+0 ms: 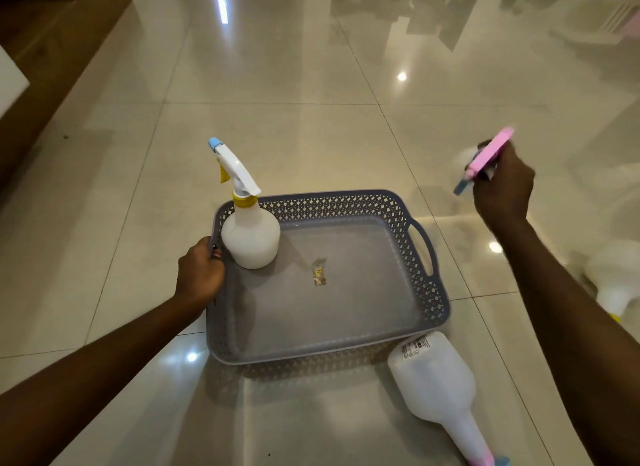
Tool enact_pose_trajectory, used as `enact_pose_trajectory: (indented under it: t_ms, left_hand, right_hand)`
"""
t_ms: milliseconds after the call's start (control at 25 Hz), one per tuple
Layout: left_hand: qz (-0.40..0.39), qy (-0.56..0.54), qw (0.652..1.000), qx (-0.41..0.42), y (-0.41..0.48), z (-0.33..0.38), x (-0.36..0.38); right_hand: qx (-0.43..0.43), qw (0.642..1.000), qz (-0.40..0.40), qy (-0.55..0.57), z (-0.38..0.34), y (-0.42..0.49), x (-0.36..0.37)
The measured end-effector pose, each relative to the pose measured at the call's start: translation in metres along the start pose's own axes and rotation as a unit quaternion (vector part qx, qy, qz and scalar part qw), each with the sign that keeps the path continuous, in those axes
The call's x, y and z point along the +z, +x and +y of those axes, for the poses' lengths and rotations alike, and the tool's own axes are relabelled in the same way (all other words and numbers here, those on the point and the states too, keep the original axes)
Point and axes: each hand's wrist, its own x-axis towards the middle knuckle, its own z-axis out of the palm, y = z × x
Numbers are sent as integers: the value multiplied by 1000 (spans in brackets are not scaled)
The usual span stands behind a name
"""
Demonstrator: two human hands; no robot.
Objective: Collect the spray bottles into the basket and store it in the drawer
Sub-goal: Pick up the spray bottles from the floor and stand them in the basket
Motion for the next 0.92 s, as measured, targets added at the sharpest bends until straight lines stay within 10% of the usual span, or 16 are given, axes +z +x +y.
enact_pose_trajectory:
  t_ms: [360,640,920]
  left_hand:
    - [-24,-11,1000,8,-3,6,5]
    - [-61,-17,998,12,-9,7,14]
    - [77,-10,980,186,-33,33,12]
  right_hand:
    - [-147,920,-356,71,-137,-38,34]
    - [-127,910,-389,62,-126,-60,67]
    - [-118,915,-383,48,-116,-65,59]
